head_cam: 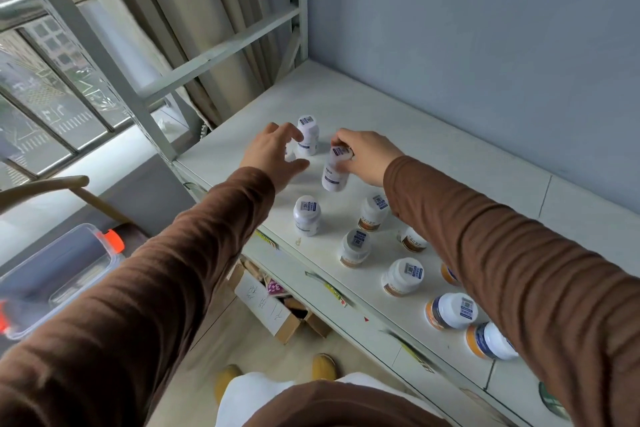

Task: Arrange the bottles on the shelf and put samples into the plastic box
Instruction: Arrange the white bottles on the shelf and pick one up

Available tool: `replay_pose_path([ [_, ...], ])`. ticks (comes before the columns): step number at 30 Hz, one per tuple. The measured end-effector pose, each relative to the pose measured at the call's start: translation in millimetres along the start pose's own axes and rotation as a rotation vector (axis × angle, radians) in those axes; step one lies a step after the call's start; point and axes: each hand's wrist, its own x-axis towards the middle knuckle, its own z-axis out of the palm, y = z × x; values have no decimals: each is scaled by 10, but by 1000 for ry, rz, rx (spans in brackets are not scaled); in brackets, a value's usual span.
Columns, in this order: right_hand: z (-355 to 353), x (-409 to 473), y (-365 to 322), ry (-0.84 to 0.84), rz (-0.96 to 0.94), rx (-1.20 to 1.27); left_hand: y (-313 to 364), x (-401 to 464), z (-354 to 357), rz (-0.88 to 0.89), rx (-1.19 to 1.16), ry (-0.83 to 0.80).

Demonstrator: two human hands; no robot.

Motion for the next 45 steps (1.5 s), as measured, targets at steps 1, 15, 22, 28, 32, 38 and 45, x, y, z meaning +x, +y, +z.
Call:
replay_pose_path([
  [1,51,7,6,-30,7,-16,-17,-10,-31,1,20,13],
  [15,280,59,37,-136,-1,-82,-82,-126,-31,15,129,2],
  [22,-181,-405,-35,100,-187,-85,101,-434,-143,192,279,51],
  [28,-20,-1049,108,16,-214,-96,286,-1023,18,278,305,9],
  [32,290,-1145,195,-115,-263,-123,281,-1269,296,231,277,-80],
  [38,565,-1109,267,-148,-280,-207,106,-1355,729,56,186,-241],
  [45,214,-1183,200,-2,-76,313,305,-1428,798,-115,-638,-217],
])
